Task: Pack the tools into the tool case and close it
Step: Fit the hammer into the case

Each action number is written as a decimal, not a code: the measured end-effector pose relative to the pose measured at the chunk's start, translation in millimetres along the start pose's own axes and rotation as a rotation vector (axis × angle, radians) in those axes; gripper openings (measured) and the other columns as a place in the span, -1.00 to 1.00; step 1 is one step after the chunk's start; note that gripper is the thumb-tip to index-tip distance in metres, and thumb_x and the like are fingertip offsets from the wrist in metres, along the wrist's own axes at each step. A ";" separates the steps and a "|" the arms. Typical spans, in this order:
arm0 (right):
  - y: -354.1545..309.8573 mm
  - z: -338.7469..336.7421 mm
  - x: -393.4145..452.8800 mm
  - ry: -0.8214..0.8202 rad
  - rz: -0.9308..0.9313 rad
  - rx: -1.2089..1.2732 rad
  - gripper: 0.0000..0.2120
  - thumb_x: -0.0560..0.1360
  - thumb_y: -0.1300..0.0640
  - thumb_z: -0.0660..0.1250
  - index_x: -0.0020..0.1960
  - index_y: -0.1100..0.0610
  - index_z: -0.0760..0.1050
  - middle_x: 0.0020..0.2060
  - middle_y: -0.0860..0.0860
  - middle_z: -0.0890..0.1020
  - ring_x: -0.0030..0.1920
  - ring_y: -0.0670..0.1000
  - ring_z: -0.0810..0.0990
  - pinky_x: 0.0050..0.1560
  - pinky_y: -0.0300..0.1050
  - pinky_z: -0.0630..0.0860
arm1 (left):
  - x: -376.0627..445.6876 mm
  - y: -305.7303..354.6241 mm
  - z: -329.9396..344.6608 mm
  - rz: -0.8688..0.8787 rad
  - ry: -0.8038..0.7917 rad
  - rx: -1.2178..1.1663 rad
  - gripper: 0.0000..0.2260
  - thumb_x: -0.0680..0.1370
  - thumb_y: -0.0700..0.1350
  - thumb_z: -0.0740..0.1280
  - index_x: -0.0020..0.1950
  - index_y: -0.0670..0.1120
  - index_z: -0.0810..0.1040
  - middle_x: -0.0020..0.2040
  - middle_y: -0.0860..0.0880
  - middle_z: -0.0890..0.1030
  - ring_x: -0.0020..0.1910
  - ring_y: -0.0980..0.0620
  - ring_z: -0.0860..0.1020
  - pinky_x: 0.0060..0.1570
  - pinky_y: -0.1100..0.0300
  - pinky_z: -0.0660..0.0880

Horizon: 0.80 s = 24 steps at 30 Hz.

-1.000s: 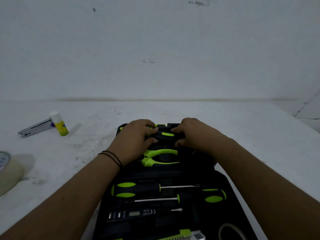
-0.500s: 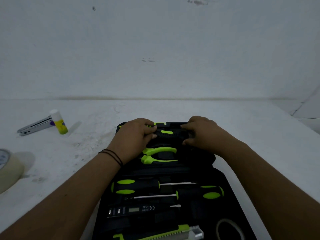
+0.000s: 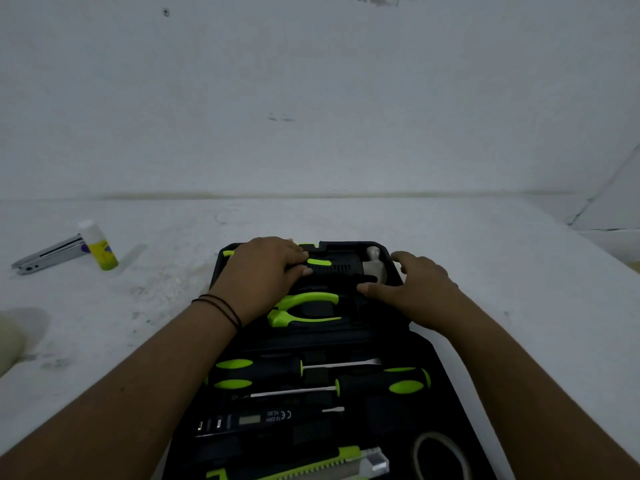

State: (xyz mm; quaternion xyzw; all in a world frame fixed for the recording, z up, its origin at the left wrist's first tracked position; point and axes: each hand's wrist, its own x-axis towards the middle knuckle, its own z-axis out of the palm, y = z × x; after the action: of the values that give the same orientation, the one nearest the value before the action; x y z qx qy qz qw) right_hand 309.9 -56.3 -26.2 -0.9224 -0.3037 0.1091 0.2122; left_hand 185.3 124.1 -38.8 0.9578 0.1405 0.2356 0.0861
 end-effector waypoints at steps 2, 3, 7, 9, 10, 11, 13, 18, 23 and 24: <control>-1.0 -2.1 1.9 0.007 -0.014 -0.028 -0.30 0.33 -0.30 0.35 0.36 -0.05 0.26 0.30 0.06 0.37 0.34 0.11 0.27 0.28 0.09 0.25 | 0.8 -1.5 0.2 0.000 -0.007 -0.007 -0.74 0.54 0.03 0.27 0.19 0.01 0.59 0.22 0.09 0.58 0.32 0.12 0.43 -0.04 0.31 0.25; -2.9 -3.4 3.5 0.019 -0.037 -0.050 -0.33 0.32 -0.29 0.36 0.34 -0.08 0.29 0.28 0.05 0.38 0.33 0.11 0.27 0.27 0.09 0.25 | 2.1 -2.3 -0.1 0.007 -0.024 -0.014 -0.74 0.54 0.03 0.28 0.18 0.00 0.59 0.22 0.08 0.58 0.31 0.11 0.43 -0.02 0.32 0.24; -20.9 -1.8 14.3 0.094 -0.306 -0.159 -0.50 0.40 -0.16 0.35 0.31 -0.08 0.40 0.20 -0.03 0.48 0.28 0.06 0.37 0.25 0.06 0.32 | 5.0 -11.7 -3.8 -0.037 -0.090 -0.178 -0.78 0.47 -0.04 0.39 0.09 -0.04 0.65 0.21 0.00 0.60 0.25 0.05 0.51 0.21 0.24 0.36; -30.6 5.9 19.6 0.044 -0.424 -0.219 -0.53 0.46 -0.12 0.30 0.34 -0.05 0.39 0.22 -0.01 0.50 0.28 0.06 0.41 0.27 0.04 0.32 | 4.6 -20.9 -10.8 -0.162 0.021 -0.312 -0.82 0.49 -0.09 0.37 0.06 -0.05 0.66 0.24 -0.01 0.57 0.25 0.05 0.49 0.28 0.18 0.36; -33.6 10.5 21.5 0.021 -0.459 -0.252 -0.52 0.47 -0.11 0.28 0.36 -0.04 0.37 0.24 0.00 0.49 0.28 0.06 0.41 0.28 0.02 0.31 | 4.0 -25.1 -14.2 -0.224 0.085 -0.355 -0.82 0.51 -0.12 0.34 0.08 -0.05 0.64 0.24 -0.01 0.56 0.25 0.06 0.48 0.29 0.19 0.34; -35.5 14.4 23.5 0.010 -0.486 -0.279 -0.52 0.48 -0.09 0.27 0.37 -0.02 0.36 0.26 0.02 0.48 0.29 0.06 0.41 0.28 0.00 0.31 | 3.7 -28.5 -16.8 -0.278 0.116 -0.376 -0.80 0.53 -0.14 0.30 0.12 -0.04 0.61 0.23 0.00 0.57 0.25 0.07 0.48 0.27 0.23 0.32; -36.1 18.3 28.5 0.000 -0.525 -0.296 -0.54 0.51 -0.02 0.26 0.39 0.00 0.33 0.27 0.05 0.47 0.28 0.07 0.41 0.25 -0.04 0.34 | 3.6 -32.2 -18.9 -0.345 0.060 -0.392 -0.73 0.54 -0.18 0.26 0.23 -0.02 0.54 0.20 0.00 0.59 0.19 0.10 0.50 0.19 0.31 0.29; -35.2 6.8 30.2 -0.012 -0.571 -0.200 -0.61 0.54 0.07 0.23 0.36 0.00 0.38 0.08 0.11 0.52 0.14 0.11 0.47 0.14 -0.06 0.38 | -0.6 -34.1 -16.4 -0.324 -0.135 -0.320 -0.72 0.52 -0.16 0.26 0.22 -0.01 0.55 0.21 0.00 0.58 0.18 0.04 0.51 0.09 0.29 0.33; -39.4 -3.1 25.2 -0.008 -0.556 -0.205 -0.63 0.56 0.07 0.21 0.36 -0.03 0.37 0.02 0.10 0.48 0.08 0.08 0.45 0.03 -0.11 0.36 | -6.2 -35.2 -18.7 -0.243 -0.111 -0.257 -0.79 0.52 -0.18 0.29 0.12 -0.12 0.60 0.11 -0.11 0.61 0.08 -0.08 0.54 0.06 0.15 0.43; -39.5 -2.6 23.7 -0.023 -0.544 -0.228 -0.62 0.56 0.06 0.20 0.37 -0.04 0.36 0.04 0.10 0.47 0.09 0.08 0.44 0.03 -0.11 0.35 | -7.0 -35.8 -18.2 -0.232 -0.096 -0.259 -0.80 0.52 -0.18 0.29 0.11 -0.13 0.61 0.10 -0.11 0.62 0.09 -0.09 0.54 0.08 0.14 0.44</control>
State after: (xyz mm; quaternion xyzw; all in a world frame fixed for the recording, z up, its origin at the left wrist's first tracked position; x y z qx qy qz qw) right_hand 309.2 -14.1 -7.5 -0.8237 -0.5526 0.0238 0.1250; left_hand 162.5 157.6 -34.1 0.9262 0.2144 0.1940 0.2420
